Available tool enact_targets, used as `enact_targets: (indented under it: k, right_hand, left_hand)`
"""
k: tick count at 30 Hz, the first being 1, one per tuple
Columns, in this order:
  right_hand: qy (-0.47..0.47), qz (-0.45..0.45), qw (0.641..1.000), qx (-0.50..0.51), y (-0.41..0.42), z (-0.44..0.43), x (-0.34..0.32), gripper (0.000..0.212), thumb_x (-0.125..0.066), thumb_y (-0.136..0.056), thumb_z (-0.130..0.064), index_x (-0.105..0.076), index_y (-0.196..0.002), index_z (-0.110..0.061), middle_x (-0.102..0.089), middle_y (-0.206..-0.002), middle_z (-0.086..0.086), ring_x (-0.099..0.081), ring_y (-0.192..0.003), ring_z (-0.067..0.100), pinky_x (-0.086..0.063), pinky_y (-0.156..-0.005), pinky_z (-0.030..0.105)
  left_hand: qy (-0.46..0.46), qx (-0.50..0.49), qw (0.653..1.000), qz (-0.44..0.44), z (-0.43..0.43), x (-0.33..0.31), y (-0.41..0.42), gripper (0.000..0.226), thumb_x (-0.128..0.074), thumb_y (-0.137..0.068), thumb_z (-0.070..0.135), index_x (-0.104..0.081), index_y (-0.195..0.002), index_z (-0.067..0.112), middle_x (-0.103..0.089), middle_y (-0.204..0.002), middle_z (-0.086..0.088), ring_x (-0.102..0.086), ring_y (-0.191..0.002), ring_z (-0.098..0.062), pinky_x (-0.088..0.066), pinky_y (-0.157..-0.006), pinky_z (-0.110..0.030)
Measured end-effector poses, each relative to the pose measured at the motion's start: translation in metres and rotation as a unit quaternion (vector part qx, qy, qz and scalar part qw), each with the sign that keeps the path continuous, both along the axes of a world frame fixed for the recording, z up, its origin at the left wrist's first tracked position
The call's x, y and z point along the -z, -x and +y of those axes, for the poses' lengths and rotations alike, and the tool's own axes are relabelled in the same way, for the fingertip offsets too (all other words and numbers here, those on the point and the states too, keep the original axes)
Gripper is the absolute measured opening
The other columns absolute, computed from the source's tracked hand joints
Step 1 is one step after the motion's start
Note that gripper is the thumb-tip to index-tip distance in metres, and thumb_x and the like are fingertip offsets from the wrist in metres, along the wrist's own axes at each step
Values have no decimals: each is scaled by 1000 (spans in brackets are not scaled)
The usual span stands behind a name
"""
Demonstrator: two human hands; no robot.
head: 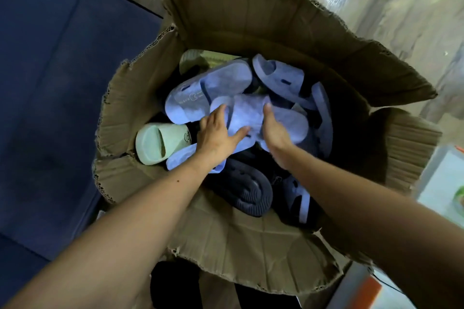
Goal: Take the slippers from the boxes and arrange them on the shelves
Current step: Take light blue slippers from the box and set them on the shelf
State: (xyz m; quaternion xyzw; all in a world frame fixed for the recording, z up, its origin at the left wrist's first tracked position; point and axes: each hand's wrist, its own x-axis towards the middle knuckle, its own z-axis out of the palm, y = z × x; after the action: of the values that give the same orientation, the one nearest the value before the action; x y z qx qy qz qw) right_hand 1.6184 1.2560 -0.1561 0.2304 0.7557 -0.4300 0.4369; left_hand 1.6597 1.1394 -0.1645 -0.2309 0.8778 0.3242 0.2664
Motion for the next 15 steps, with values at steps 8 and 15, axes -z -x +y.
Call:
enact_targets:
  k: [8,15]
  right_hand:
    - [129,-152,979,-48,-56,-6,-11,82,1,-94,-56,-59,-120,-6,-68,-108,16,-60,-91,18,-41,-84,26]
    - [57,-75,985,-147,-66,23,-3,82,-9,-96,-55,-69,-67,-8,-67,-73,3,-60,-78,16,-44,-72,20]
  left_hand:
    - [38,-14,995,-89,-4,-5,-17,84,-59,-83,51,-15,-145,16,-34,-145,-14,-30,-133,-32,-28,-104,-41]
    - [152,185,967,-91,10,-16,-45,89,-61,-70,66,-29,-134,13,-58,-122,-5,-40,-118,-26,-27,-92,-35]
